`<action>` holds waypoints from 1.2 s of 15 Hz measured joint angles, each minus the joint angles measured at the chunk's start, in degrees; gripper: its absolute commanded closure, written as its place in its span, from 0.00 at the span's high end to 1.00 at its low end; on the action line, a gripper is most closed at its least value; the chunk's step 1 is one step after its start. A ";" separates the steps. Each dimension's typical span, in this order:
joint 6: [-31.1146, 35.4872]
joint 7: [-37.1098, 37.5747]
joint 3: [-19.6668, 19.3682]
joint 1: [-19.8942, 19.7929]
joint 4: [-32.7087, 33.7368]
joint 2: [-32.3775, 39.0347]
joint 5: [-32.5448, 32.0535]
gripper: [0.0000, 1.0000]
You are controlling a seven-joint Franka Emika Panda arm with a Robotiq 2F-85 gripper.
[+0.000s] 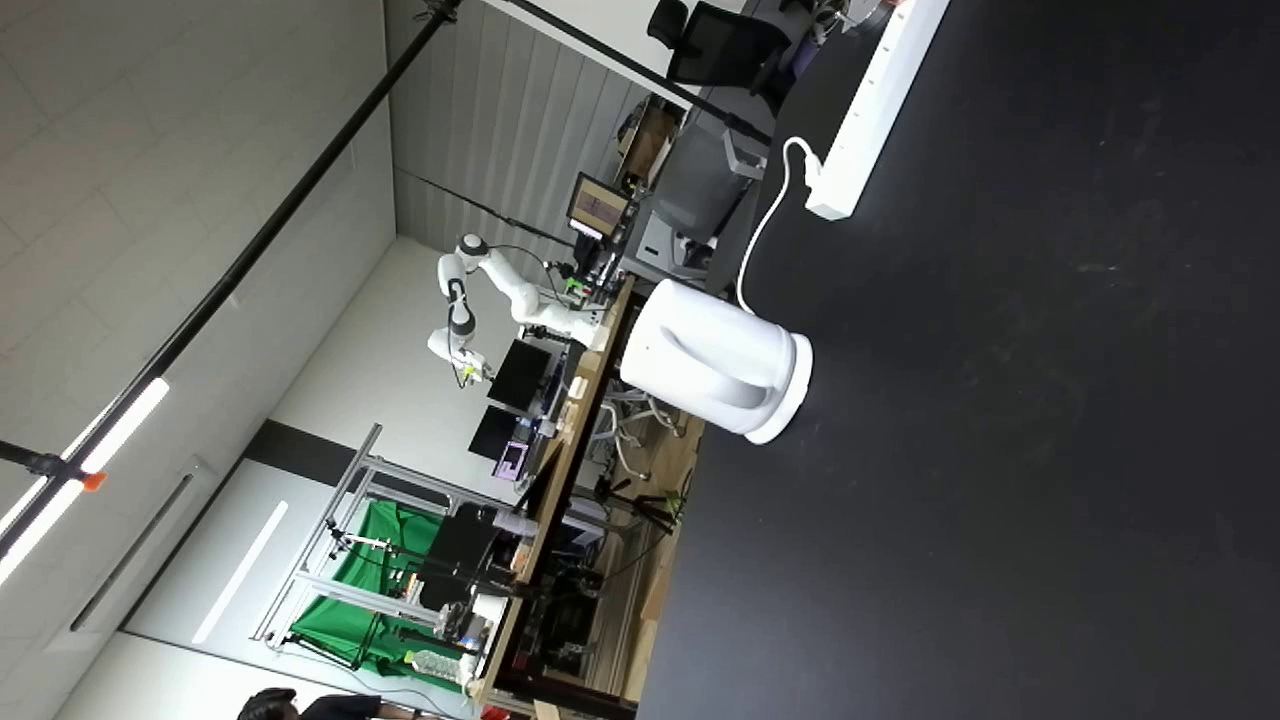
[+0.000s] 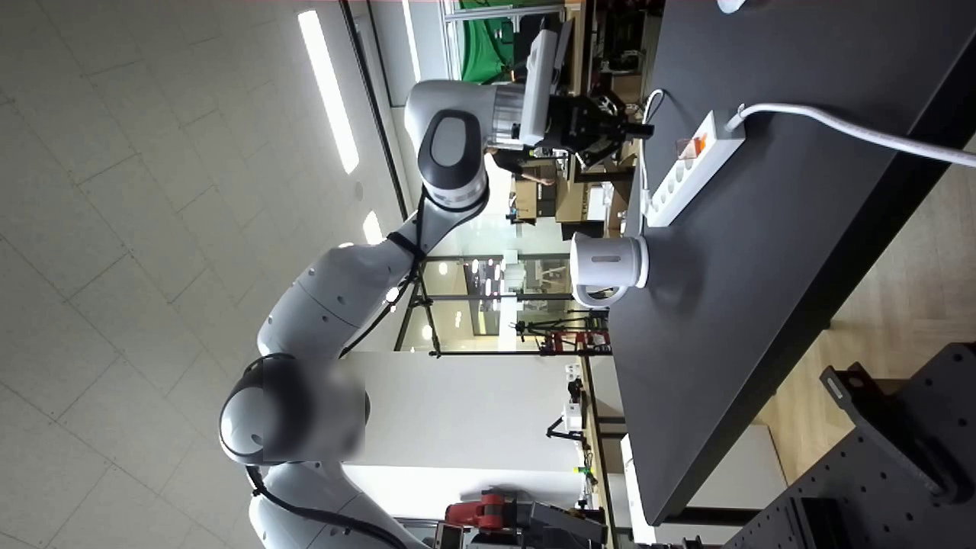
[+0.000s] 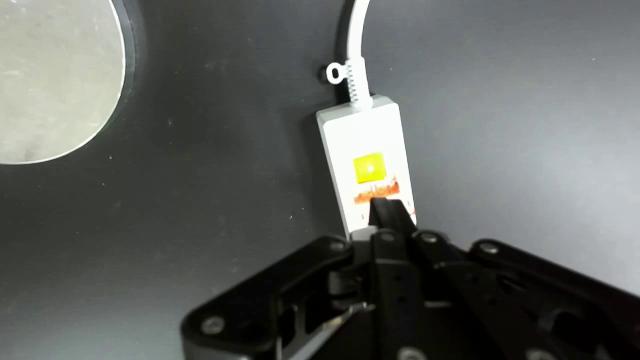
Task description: Press the big switch on the adapter
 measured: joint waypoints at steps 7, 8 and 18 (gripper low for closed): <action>5.28 -1.09 1.45 -0.01 -0.60 3.58 0.77 0.00; 5.74 -1.10 1.67 0.00 -0.64 4.16 0.77 0.00; 5.98 -1.06 1.78 0.08 -1.09 5.32 0.72 0.00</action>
